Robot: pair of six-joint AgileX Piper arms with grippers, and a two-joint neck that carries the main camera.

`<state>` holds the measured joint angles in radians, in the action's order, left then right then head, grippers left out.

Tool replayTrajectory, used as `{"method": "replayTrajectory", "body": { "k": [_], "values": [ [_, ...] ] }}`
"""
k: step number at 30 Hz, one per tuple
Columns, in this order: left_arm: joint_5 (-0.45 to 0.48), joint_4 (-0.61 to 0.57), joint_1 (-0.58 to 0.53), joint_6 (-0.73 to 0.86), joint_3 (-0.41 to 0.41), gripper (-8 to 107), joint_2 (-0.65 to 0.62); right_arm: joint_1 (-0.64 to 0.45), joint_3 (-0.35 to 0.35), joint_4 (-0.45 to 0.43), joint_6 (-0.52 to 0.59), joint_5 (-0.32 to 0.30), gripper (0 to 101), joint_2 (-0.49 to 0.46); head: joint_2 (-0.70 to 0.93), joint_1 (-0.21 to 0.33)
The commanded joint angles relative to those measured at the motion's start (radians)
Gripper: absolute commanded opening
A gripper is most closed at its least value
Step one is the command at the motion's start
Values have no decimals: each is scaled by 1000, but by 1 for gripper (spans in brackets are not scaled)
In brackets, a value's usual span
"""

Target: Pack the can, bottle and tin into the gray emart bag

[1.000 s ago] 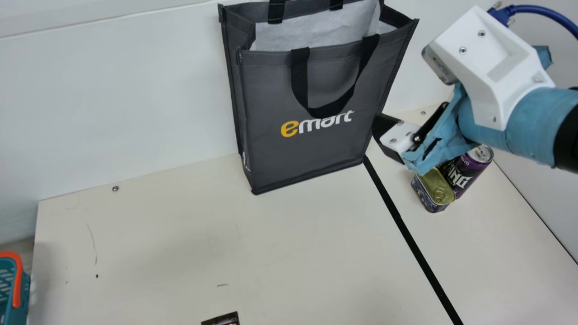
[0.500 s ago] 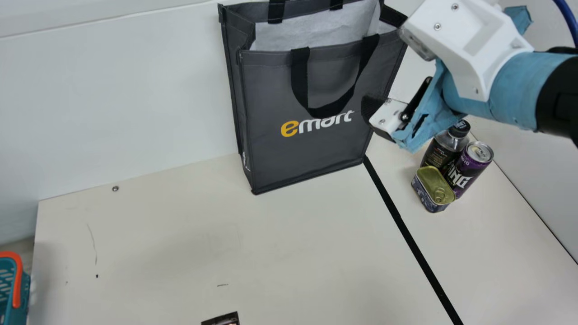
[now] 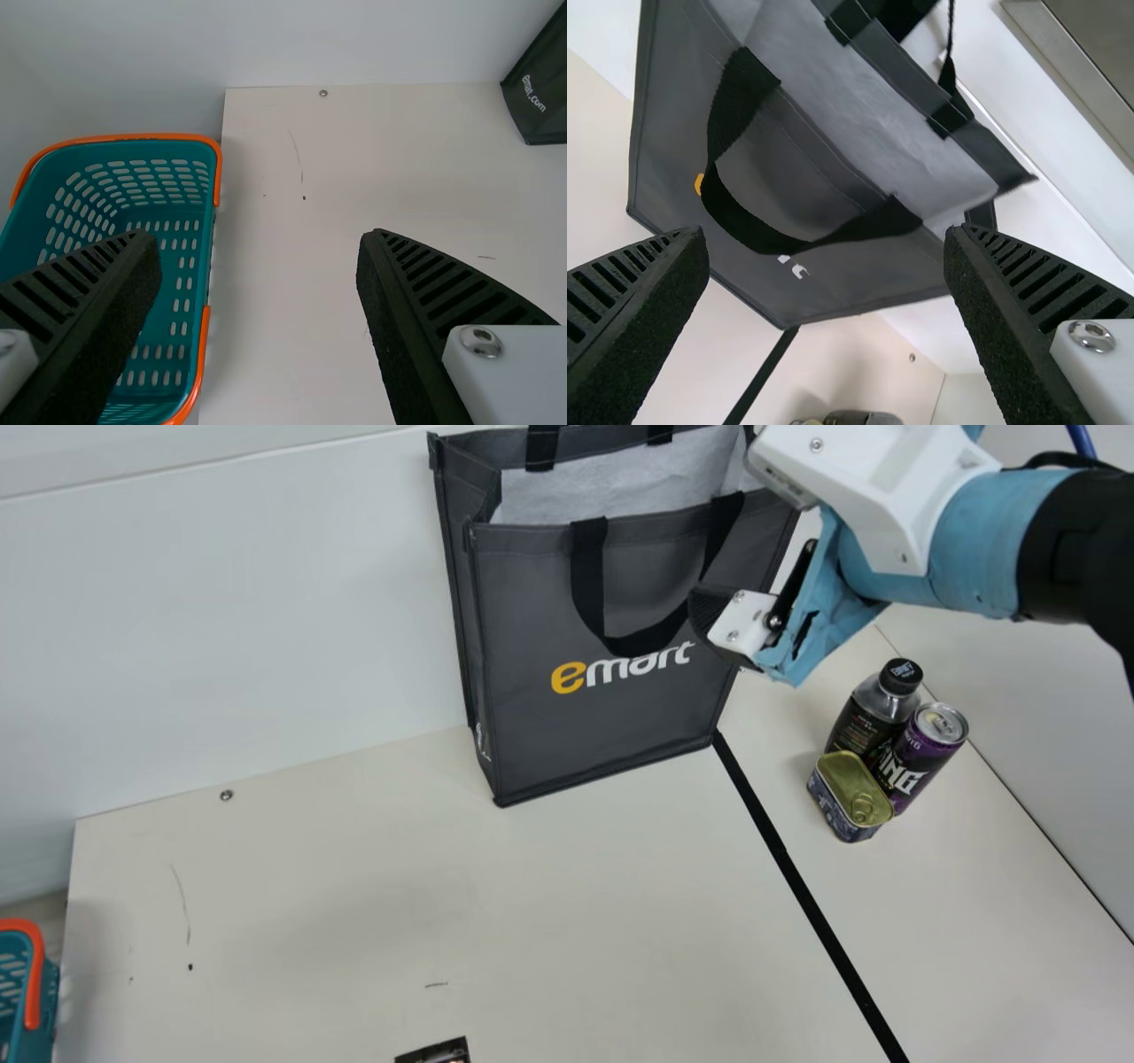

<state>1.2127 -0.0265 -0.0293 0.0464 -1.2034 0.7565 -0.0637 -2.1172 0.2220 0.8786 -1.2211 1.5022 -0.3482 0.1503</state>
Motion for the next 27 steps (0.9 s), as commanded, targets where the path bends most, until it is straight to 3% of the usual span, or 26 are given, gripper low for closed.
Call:
{"method": "replayTrajectory", "body": {
  "k": [1,27],
  "values": [
    [0,0,0,0,0,90,0,-3,-7,14,28,1,91,11,-1,24],
    [0,0,0,0,0,90,0,-8,-172,122,244,1,91,231,-1,24]
  ]
}}
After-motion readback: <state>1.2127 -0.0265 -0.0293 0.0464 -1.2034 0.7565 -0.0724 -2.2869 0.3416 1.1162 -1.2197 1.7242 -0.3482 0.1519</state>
